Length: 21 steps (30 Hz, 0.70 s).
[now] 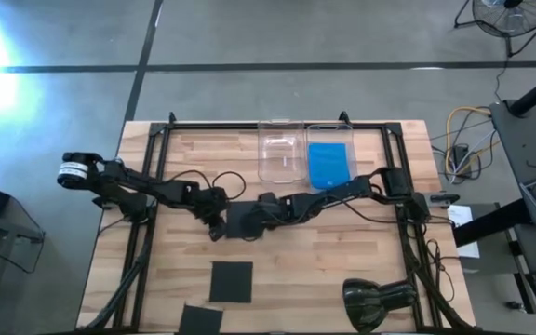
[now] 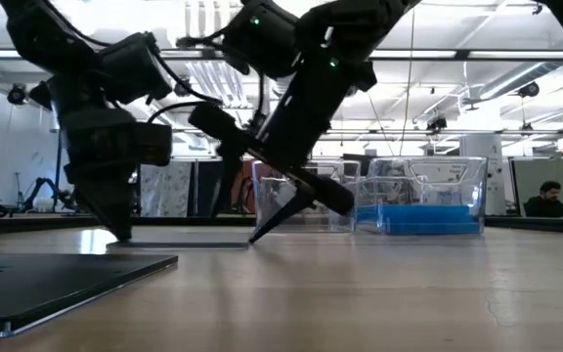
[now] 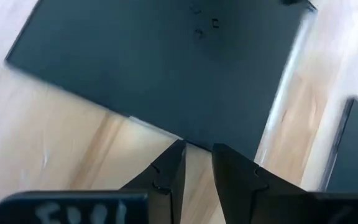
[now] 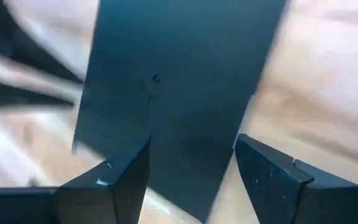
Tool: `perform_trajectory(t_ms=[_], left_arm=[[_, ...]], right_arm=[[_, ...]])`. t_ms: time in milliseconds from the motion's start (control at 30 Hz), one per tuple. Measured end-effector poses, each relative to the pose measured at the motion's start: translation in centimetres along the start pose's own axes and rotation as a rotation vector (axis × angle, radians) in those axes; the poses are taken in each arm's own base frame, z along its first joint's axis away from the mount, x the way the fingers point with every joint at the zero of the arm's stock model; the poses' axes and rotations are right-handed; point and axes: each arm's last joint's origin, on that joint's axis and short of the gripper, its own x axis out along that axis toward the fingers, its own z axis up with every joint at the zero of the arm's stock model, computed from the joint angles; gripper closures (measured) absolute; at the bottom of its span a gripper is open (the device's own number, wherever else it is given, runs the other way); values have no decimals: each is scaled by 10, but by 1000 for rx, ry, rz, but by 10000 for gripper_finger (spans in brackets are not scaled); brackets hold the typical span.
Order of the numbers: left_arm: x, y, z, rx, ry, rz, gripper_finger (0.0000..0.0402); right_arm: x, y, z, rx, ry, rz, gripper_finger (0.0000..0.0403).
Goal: Pick & place jewel cases by type
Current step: Put the top black CD case into the left transparent bin
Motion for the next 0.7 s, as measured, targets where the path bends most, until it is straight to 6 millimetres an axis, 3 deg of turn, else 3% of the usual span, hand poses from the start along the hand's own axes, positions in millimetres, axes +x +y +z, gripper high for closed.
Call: perform_trajectory(t_ms=[200,567,700], left_arm=[[0,9,-15,-16,78,49,336],[-1,5,-8,-56,12,13,336],[-1,3,-5,-47,-12,0,336]], right_arm=[[-35,32,8,-131,-31,177,179],[-36,37,11,-149,-72,207,179],[-43,50,16,-180,-115,310,179]])
